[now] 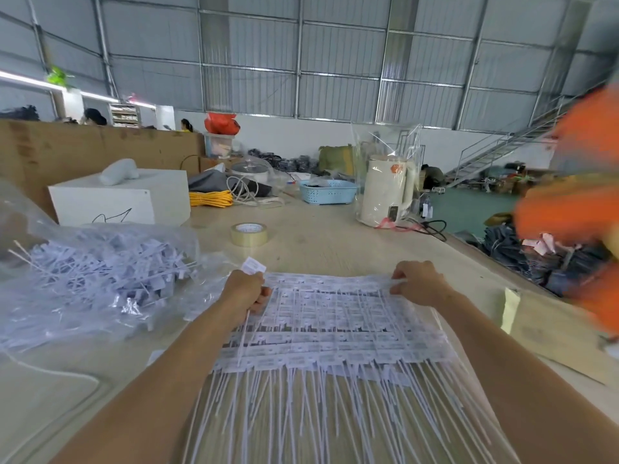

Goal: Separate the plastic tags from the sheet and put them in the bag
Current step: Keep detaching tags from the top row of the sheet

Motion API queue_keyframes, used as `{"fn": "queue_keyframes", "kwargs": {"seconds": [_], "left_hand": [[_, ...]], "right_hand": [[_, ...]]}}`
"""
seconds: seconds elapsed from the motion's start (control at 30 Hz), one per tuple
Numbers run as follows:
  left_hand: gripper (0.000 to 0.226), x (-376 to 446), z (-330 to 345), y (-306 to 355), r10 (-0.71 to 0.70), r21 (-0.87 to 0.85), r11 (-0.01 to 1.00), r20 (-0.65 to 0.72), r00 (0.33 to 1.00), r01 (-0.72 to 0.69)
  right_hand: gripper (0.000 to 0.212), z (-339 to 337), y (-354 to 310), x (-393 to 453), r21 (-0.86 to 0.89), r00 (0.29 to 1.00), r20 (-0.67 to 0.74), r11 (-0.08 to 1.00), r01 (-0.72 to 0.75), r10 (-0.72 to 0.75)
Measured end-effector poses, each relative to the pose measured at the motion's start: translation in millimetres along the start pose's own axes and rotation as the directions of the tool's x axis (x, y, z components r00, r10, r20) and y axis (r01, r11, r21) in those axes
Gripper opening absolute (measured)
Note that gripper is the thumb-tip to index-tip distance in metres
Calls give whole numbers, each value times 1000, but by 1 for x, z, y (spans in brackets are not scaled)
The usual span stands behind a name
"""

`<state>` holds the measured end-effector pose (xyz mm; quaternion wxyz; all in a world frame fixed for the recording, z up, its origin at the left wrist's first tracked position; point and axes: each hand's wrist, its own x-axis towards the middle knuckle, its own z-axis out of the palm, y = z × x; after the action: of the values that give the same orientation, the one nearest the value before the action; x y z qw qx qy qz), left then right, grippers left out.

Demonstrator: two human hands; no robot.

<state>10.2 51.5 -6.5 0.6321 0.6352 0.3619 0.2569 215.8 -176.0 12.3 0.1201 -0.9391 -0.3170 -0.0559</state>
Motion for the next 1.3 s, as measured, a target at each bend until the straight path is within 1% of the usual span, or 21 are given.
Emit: {"fn": "queue_keyframes", "kwargs": {"seconds": [0.07,0.13,0.17,0.23,0.3,0.37,0.43,0.5,0.57,0.6,0.67,0.73,0.83,0.9,1.0,1.03,1.07,1.13,1.17,1.23,1.3], "left_hand": [[8,-3,2,6,39,-16,999,-10,999,-39],[14,-7,5,13,91,-45,995,-1,996,-91],[19,-9,7,17,111,-52,993,6,994,-110],[24,-14,11,25,137,-61,989,20,990,-135],[22,-18,12,33,158,-66,985,5,987,-157],[24,-21,9,40,169,-73,982,-31,985,-171],[25,-22,6,45,160,-103,981,-43,986,-163],[20,-25,6,46,143,-77,987,-16,990,-144],[10,-34,11,45,156,41,987,41,987,-158],[8,-39,16,42,191,120,972,82,978,-200],[10,-49,29,37,287,223,917,211,934,-332],[4,-60,51,34,348,242,859,368,862,-451],[21,-73,89,38,374,314,757,510,774,-573],[26,-79,107,43,371,331,748,511,775,-576],[29,-82,123,41,235,293,863,485,842,-410],[33,-83,126,38,205,301,872,492,846,-387],[37,-83,129,36,203,324,859,493,846,-396],[46,-83,131,34,286,389,786,462,840,-481],[50,-83,131,35,335,420,745,435,836,-518],[47,-82,133,39,399,480,680,392,829,-554],[36,-83,139,42,399,502,667,383,833,-551]], "right_hand": [[16,-17,-12,-2,103,984,-156,990,98,-81],[12,-44,-22,-8,326,972,-205,928,181,-118],[13,-58,-27,-13,485,979,-181,857,174,-96],[18,-85,-31,-24,768,994,-93,631,107,-55],[30,-99,-25,-31,901,998,40,434,-16,-46],[31,-97,-14,-35,921,973,224,338,-193,-54],[14,-77,-4,-43,870,916,399,335,-362,-46],[11,-48,4,-54,776,861,508,429,-461,8],[18,-26,7,-64,723,866,500,548,-421,5],[14,-21,7,-68,747,878,477,543,-384,-35],[3,-21,3,-73,833,888,446,415,-366,-112],[18,-25,-1,-75,882,897,417,303,-361,-144],[21,-27,-11,-80,910,923,356,277,-307,-147],[22,-27,-15,-84,922,940,316,275,-272,-130],[30,-26,-15,-85,950,965,250,208,-231,-73],[30,-25,-15,-85,947,975,218,251,-201,-41],[31,-25,-15,-83,923,986,164,351,-156,9],[41,-26,-15,-80,834,997,14,550,-50,69],[44,-27,-15,-79,827,997,-34,562,-8,64],[41,-30,-18,-80,919,999,-30,393,23,12],[46,-28,-25,-82,977,994,50,214,-28,-98]]}}
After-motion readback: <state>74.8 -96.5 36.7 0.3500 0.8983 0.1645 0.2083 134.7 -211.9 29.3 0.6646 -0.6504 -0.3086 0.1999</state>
